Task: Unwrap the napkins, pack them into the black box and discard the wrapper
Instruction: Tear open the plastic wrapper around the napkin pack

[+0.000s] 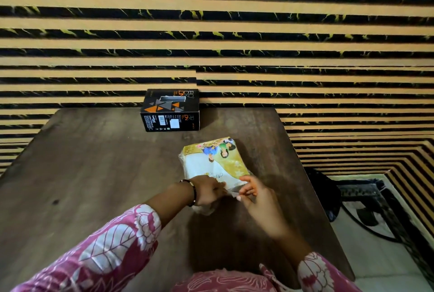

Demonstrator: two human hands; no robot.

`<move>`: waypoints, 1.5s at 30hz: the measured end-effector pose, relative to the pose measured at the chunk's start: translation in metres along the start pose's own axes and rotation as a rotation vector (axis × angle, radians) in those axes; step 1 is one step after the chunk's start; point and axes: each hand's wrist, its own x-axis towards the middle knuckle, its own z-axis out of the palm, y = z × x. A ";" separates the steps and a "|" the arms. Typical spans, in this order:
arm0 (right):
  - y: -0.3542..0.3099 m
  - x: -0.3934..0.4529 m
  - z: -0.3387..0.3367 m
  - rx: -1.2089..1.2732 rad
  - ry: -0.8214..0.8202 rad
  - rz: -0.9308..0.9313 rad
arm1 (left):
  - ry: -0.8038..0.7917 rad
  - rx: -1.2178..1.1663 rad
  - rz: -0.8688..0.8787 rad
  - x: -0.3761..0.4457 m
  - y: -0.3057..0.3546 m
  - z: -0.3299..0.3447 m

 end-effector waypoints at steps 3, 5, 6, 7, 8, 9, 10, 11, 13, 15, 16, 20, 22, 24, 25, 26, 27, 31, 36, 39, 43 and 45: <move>-0.001 -0.001 -0.001 -0.079 -0.057 -0.008 | 0.039 0.014 0.033 0.001 -0.003 -0.001; 0.000 -0.002 -0.001 -0.125 -0.060 -0.043 | 0.088 0.044 0.035 0.001 -0.002 -0.001; 0.001 -0.003 0.000 -0.142 -0.049 -0.061 | 0.114 0.063 0.026 0.001 0.000 0.000; 0.001 -0.003 0.001 -0.155 -0.036 -0.077 | 0.138 0.081 0.018 0.002 0.002 0.000; 0.001 -0.003 0.001 -0.166 -0.022 -0.082 | 0.150 0.097 0.009 0.003 0.005 0.000; 0.001 -0.003 0.002 -0.172 -0.010 -0.083 | 0.159 0.118 0.003 0.003 0.008 0.000; 0.001 -0.003 0.001 -0.183 -0.004 -0.080 | 0.164 0.139 -0.003 0.004 0.010 0.001; 0.002 -0.003 0.001 -0.210 -0.009 -0.073 | 0.169 0.155 -0.008 0.006 0.011 0.001; 0.003 -0.004 0.000 -0.312 -0.040 -0.067 | 0.182 0.164 -0.025 0.008 0.013 0.002; 0.005 -0.005 0.000 -0.397 -0.049 -0.054 | 0.195 0.150 -0.049 0.010 0.014 0.004; 0.006 -0.005 0.000 -0.419 -0.043 -0.037 | 0.201 0.137 -0.056 0.011 0.013 0.004; 0.006 -0.004 -0.001 -0.462 0.008 -0.026 | 0.201 0.090 -0.061 0.013 0.010 0.005; 0.006 -0.003 -0.003 -0.468 0.034 -0.051 | 0.199 0.049 -0.075 0.013 0.010 0.006; 0.005 -0.004 -0.003 -0.475 0.044 -0.076 | 0.202 0.009 -0.086 0.013 0.011 0.005; 0.005 -0.004 -0.003 -0.481 0.052 -0.094 | 0.201 -0.004 -0.087 0.013 0.012 0.004; 0.006 -0.006 -0.003 -0.485 0.066 -0.109 | 0.198 -0.014 -0.086 0.013 0.013 0.004; 0.006 -0.007 -0.003 -0.484 0.079 -0.112 | 0.200 -0.025 -0.085 0.013 0.013 0.003; 0.004 -0.011 0.001 -0.444 0.133 -0.070 | 0.214 -0.078 -0.077 0.013 0.009 0.003; 0.001 -0.005 0.009 -0.485 0.188 -0.215 | 0.164 -0.130 -0.073 0.012 0.006 0.000; -0.003 -0.004 0.014 -0.560 0.177 -0.342 | 0.143 -0.178 -0.060 0.010 0.007 -0.003; -0.007 -0.002 0.018 -0.701 0.116 -0.420 | 0.125 -0.207 -0.056 0.008 0.007 -0.007; -0.007 0.000 0.019 -0.752 0.110 -0.438 | 0.121 -0.201 -0.059 0.008 0.007 -0.006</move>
